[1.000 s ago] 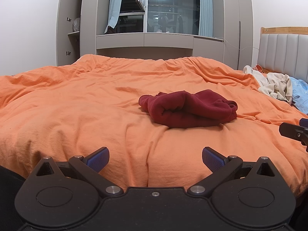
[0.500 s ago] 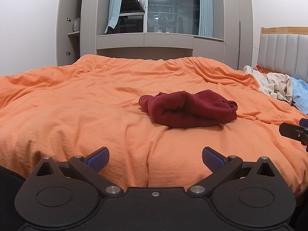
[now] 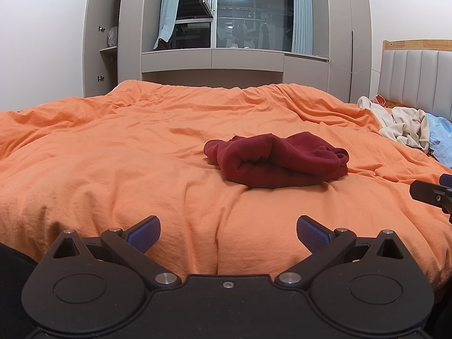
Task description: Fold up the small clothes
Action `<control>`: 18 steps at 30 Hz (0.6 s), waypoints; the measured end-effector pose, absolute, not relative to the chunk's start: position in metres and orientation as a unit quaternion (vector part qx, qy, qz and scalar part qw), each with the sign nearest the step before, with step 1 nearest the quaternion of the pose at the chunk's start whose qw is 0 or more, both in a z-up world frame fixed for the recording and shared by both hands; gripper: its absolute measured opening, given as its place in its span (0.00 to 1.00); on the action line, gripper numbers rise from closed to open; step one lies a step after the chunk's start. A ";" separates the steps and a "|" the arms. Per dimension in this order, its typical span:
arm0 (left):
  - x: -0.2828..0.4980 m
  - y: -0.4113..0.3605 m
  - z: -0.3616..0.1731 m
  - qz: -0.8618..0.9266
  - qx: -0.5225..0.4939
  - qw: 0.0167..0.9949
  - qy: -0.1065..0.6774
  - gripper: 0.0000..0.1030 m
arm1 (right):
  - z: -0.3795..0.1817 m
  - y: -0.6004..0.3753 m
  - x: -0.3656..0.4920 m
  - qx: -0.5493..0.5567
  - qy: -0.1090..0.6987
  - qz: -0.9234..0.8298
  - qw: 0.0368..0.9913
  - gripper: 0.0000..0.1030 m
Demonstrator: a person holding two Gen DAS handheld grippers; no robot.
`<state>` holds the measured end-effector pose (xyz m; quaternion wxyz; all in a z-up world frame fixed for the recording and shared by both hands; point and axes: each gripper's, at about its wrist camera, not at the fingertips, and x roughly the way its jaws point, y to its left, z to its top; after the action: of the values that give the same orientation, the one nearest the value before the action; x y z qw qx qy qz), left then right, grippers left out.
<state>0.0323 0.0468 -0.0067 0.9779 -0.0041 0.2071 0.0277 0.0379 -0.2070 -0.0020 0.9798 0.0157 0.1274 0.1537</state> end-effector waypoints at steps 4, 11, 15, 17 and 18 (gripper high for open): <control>0.032 0.047 -0.007 0.028 -0.004 0.978 0.207 0.99 | -0.002 -0.207 0.038 0.016 0.127 0.154 0.980 1.00; 0.032 0.046 -0.007 0.028 -0.004 0.978 0.207 0.99 | -0.002 -0.207 0.038 0.016 0.127 0.154 0.980 1.00; 0.032 0.047 -0.007 0.029 -0.005 0.978 0.207 0.99 | -0.002 -0.207 0.038 0.016 0.128 0.154 0.980 1.00; 0.033 0.048 -0.009 0.029 -0.005 0.978 0.208 0.99 | -0.002 -0.207 0.038 0.016 0.128 0.154 0.980 1.00; 0.033 0.048 -0.010 0.030 -0.005 0.978 0.208 0.99 | -0.002 -0.207 0.038 0.016 0.128 0.154 0.980 1.00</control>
<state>0.0330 0.0477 -0.0096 0.9777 -0.0049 0.2077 0.0302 0.0376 -0.2072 -0.0016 0.9797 0.0157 0.1276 0.1537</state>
